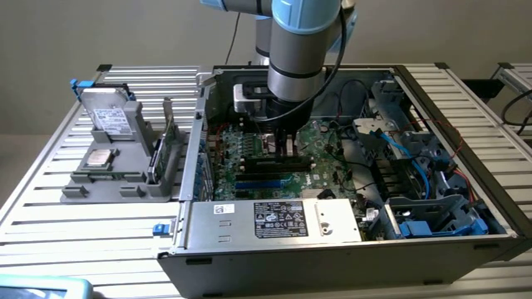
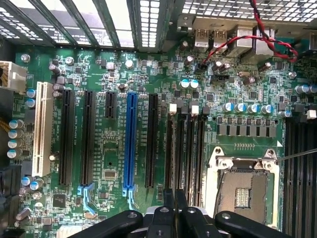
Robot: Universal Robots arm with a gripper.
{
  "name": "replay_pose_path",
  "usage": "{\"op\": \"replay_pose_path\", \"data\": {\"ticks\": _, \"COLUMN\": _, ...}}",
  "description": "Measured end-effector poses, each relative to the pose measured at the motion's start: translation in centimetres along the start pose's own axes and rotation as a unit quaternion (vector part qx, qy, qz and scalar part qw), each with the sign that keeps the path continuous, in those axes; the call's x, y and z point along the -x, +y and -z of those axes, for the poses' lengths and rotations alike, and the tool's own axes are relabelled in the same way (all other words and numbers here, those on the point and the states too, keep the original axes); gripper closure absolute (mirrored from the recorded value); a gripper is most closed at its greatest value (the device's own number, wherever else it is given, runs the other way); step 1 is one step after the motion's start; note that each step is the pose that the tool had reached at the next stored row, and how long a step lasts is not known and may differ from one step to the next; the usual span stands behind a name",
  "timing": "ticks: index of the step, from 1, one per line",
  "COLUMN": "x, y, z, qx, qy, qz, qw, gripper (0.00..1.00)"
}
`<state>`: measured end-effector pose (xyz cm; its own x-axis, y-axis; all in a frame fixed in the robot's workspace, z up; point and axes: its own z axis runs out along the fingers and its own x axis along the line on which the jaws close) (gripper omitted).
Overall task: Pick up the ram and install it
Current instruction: 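Insert the ram into the slot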
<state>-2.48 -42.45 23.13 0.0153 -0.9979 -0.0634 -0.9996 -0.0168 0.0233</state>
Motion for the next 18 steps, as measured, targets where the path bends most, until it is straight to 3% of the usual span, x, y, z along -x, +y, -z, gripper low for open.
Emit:
{"op": "replay_pose_path", "data": {"ticks": 9, "x": -0.03, "y": 0.11, "z": 0.46, "qx": -0.0016, "qy": -0.0006, "qz": -0.026, "qw": 0.9997, "gripper": 0.87}}
{"op": "replay_pose_path", "data": {"ticks": 18, "x": -0.27, "y": 0.18, "z": 0.32, "qx": -0.0019, "qy": -0.0007, "qz": -0.030, "qw": 0.9996, "gripper": 0.87}}
